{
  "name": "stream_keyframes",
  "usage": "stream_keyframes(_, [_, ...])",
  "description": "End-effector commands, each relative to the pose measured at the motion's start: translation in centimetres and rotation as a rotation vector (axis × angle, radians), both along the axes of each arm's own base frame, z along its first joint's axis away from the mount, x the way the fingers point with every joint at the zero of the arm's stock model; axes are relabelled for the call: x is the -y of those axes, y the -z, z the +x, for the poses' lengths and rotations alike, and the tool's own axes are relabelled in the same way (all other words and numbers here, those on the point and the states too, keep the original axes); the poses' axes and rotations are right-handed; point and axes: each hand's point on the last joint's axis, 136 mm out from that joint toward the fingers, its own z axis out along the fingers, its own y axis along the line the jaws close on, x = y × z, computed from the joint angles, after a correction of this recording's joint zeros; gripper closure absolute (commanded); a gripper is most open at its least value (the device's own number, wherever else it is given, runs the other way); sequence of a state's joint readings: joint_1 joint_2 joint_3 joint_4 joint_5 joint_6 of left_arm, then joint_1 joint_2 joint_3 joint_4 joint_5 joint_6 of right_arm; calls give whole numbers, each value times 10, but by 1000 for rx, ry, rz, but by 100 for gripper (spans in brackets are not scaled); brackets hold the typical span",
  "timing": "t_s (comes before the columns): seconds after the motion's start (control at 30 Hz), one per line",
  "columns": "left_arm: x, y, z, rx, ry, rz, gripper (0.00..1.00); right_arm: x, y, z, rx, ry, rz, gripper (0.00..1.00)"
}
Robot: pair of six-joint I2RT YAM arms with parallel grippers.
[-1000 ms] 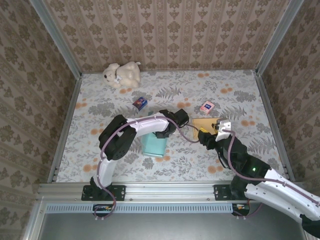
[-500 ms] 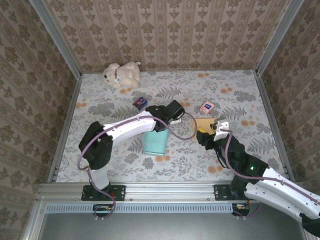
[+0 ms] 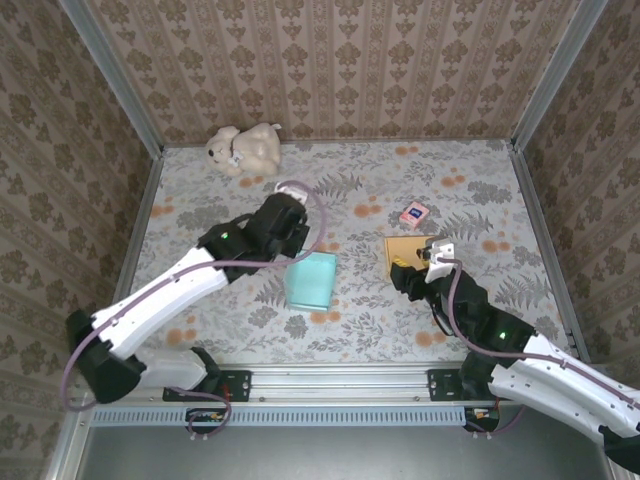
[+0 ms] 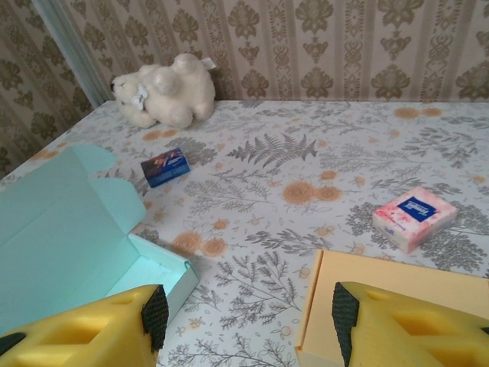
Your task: Fold the paper box
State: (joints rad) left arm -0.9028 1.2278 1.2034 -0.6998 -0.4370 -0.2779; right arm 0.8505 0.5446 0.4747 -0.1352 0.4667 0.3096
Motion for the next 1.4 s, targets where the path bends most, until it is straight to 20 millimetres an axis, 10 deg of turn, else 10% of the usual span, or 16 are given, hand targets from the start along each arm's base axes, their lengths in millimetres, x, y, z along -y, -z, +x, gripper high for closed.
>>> stream_keyframes(0.0, [10,13,-24,-116,-8,-216,39,-23,-9,-4,11,-119,20,38])
stream_keyframes(0.27, [15,31,-43,-183,12,-282,39,-65,6,-6,-55,-301,-21,38])
stream_keyframes(0.93, [0,84,-35,-292,-20,-63,70,-68,15,-2,-102,-294,-51,38])
stream_keyframes(1.2, [2,56,-27,-262,54,-37,100,-69,19,-1,-109,-292,-68,38])
stream_keyframes(1.37, [2,25,-18,-193,140,23,100,-72,14,1,-82,-302,-64,38])
